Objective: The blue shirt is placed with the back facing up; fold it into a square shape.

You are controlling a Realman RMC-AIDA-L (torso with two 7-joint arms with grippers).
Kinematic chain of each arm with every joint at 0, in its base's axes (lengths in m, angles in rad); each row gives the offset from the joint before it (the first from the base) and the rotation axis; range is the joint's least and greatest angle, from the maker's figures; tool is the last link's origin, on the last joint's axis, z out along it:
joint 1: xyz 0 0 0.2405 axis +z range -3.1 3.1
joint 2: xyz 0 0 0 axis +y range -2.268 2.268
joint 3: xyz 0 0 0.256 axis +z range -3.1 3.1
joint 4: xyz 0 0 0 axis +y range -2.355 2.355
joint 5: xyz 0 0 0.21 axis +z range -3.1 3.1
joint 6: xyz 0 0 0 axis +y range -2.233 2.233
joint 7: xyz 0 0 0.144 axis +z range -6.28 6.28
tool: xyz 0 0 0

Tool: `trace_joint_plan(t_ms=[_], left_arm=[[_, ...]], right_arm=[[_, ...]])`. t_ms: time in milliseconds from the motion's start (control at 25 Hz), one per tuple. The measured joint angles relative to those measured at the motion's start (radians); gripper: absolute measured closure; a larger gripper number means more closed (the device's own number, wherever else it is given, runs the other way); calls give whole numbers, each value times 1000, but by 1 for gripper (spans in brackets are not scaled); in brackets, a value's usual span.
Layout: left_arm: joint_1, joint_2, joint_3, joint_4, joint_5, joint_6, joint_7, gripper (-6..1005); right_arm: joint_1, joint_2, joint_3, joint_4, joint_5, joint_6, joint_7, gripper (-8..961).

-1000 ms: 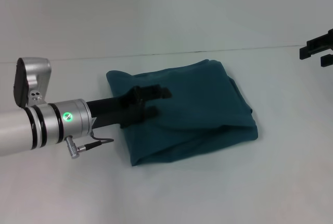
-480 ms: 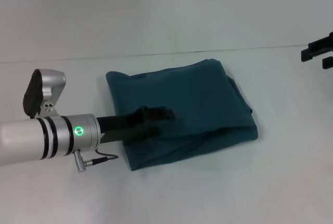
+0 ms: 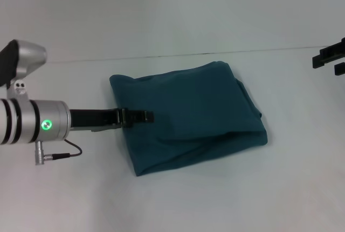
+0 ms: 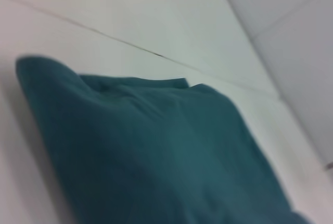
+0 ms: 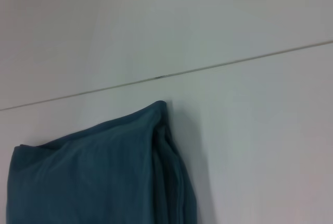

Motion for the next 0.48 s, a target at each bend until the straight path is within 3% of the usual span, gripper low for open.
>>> trace_joint_plan(t_ms=[200, 400, 480], left_arm=[[-35, 0, 27, 23, 73, -54, -13, 281], [-41, 0, 35, 24, 93, -120, -99, 111], [-41, 1, 36, 19, 101, -142, -114, 112]], right_arm=[[-1, 1, -3, 0, 1, 0, -1, 247], [-4, 1, -3, 1, 1, -4, -1, 247], [-5, 1, -3, 1, 1, -4, -1, 248]])
